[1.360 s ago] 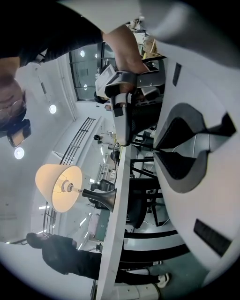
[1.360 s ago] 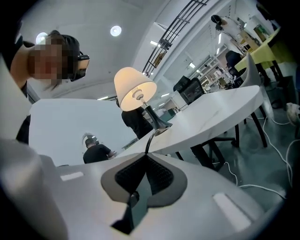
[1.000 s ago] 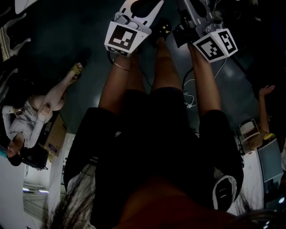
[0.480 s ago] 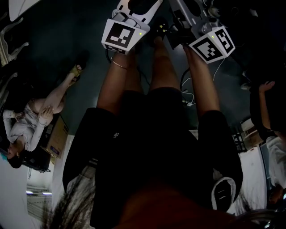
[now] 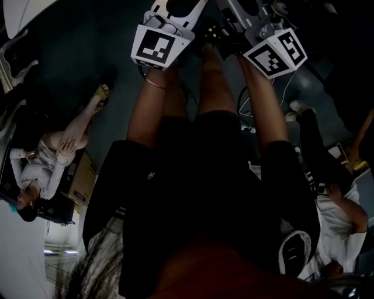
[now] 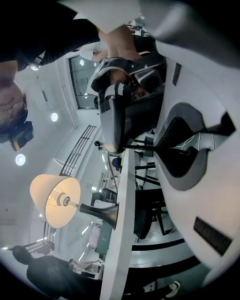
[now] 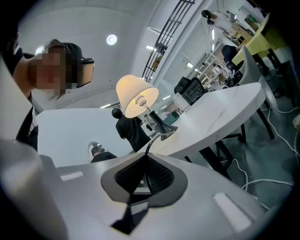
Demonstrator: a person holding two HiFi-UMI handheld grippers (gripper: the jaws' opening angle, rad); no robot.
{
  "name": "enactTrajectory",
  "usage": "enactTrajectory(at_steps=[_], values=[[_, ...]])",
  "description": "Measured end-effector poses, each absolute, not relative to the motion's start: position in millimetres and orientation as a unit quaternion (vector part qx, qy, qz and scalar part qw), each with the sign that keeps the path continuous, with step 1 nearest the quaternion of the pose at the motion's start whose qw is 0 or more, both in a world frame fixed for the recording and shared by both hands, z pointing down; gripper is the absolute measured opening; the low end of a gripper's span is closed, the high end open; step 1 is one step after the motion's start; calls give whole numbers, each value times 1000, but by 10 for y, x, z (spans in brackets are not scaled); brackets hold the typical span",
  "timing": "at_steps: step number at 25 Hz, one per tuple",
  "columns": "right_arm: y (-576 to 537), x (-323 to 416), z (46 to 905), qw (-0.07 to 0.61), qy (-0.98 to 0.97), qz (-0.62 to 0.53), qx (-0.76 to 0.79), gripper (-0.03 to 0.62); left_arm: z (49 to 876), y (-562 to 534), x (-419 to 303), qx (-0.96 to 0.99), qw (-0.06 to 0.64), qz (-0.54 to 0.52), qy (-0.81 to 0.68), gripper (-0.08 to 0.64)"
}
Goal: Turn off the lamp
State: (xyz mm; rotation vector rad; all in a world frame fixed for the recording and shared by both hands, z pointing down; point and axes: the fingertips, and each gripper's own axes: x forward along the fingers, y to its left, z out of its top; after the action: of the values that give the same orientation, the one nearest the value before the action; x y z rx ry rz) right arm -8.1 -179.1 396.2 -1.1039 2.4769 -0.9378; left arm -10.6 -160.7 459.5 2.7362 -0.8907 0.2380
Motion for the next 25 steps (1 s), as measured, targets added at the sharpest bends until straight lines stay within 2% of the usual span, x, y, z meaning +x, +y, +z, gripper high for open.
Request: enactTrajectory(at_steps=[8, 15, 25], values=[[-1721, 64, 3925, 114, 860, -269, -418, 31, 4506, -1535, -56, 950, 92, 100, -280, 21], [-1603, 291, 4012, 112, 841, -266, -458, 31, 4404, -1519, -58, 949, 107, 84, -284, 21], [-1426, 257, 4486, 36, 833, -277, -476, 40, 4300, -1529, -71, 948, 117, 92, -281, 21]])
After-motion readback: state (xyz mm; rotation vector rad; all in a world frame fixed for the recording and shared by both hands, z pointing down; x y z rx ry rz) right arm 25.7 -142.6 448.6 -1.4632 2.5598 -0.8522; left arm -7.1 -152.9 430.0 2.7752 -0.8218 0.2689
